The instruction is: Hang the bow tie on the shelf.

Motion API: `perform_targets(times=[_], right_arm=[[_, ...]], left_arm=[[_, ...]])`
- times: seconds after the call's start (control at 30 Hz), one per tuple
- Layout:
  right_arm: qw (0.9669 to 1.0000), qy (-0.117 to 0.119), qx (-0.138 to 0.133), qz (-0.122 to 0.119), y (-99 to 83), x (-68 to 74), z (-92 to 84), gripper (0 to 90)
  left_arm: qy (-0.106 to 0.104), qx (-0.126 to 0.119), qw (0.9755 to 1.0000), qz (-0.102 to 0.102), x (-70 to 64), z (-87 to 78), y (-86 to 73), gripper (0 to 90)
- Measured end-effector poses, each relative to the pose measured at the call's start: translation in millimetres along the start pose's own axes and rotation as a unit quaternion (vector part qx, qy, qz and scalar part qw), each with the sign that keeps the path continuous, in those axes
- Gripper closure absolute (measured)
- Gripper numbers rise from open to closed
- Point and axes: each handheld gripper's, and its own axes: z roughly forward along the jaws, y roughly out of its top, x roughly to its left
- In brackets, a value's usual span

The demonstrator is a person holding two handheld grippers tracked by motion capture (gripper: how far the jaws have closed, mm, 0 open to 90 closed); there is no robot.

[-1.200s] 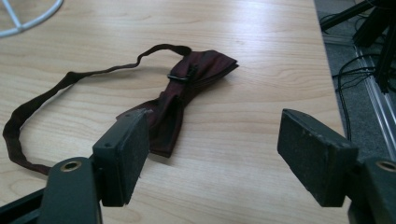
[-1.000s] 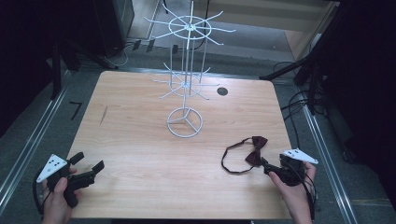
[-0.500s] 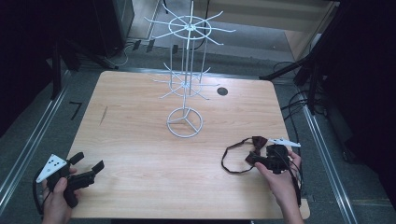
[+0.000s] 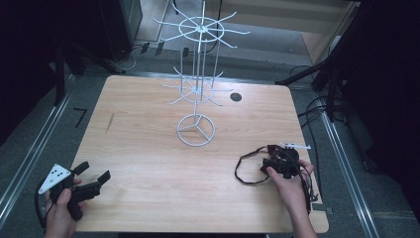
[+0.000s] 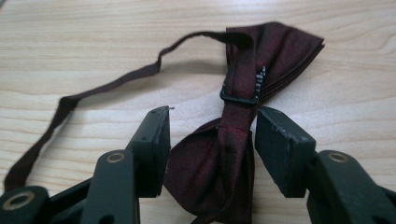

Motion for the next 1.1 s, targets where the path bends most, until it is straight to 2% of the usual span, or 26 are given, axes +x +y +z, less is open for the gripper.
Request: perform_targets(times=[0.1, 0.2, 0.33, 0.5, 0.67, 0.77, 0.9, 1.1], right_arm=[[1.0, 0.0, 0.009, 0.001, -2.0, -3.1, 5.0, 50.6], [1.0, 0.0, 0.007, 0.0, -3.0, -4.5, 5.2, 59.2], [0.9998, 0.003, 0.005, -0.02, -5.4, -5.3, 4.1, 71.8], [0.9992, 0.002, 0.003, -0.04, -7.0, -3.4, 2.7, 80.2], [0.9987, 0.013, -0.019, -0.045, -8.6, -2.9, 1.0, 82.9], [0.9975, 0.016, -0.046, -0.05, -7.7, -0.2, -5.4, 83.2], [0.9946, 0.021, -0.08, -0.062, -6.5, 4.3, -13.5, 83.2], [0.9901, 0.038, -0.12, -0.062, -3.5, 10.4, -25.9, 83.2]], left_arm=[[0.0, -0.001, 1.0, -0.001, 0.0, 0.1, 0.0, 7.6], [0.0, 0.0, 1.0, 0.0, 0.1, 0.0, 0.0, 7.6], [-0.001, -0.001, 1.0, 0.0, 0.3, -0.1, -0.1, 7.6], [-0.001, -0.001, 1.0, 0.0, 0.1, -0.1, -0.1, 7.6], [-0.001, -0.001, 1.0, 0.0, 0.1, 0.0, -0.1, 7.6], [-0.003, -0.001, 1.0, -0.001, 0.6, -0.3, 0.0, 7.6], [-0.002, -0.001, 1.0, 0.0, 0.5, -0.4, -0.1, 7.6], [-0.001, -0.001, 1.0, 0.0, 0.4, -0.2, -0.1, 7.6]])
